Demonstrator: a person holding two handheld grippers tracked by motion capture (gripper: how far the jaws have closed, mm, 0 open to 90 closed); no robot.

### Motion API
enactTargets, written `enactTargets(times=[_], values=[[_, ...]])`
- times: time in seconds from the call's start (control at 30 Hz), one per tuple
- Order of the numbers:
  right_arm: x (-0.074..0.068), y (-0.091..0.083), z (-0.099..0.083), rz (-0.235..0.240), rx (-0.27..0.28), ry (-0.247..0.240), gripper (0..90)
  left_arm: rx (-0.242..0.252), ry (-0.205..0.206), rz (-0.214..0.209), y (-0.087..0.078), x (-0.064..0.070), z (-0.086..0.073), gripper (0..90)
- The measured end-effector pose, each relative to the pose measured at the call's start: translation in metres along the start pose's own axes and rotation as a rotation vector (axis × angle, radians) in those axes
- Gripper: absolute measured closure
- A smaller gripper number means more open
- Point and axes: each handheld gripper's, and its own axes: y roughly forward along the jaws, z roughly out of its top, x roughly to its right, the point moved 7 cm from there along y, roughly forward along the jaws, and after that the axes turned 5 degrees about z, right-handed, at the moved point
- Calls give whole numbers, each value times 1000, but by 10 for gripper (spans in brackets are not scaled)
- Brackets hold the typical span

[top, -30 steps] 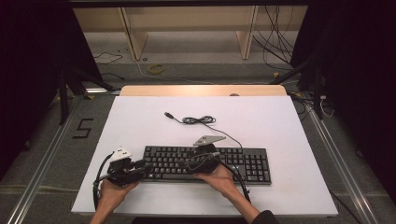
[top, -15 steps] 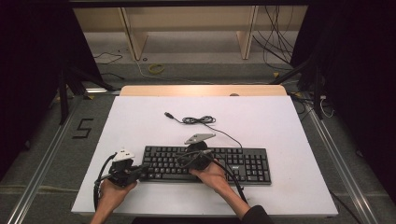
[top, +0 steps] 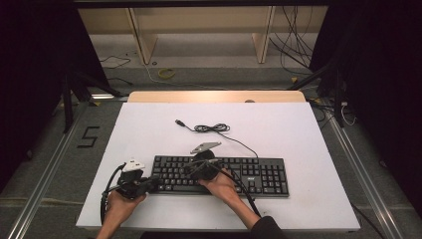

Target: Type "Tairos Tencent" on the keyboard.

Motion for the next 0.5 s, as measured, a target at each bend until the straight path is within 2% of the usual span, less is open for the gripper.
enactTargets(times=[0.5], values=[[2,7,-2,-15,-17,5,900,-21,-7,-3,3,-1,-2,890]])
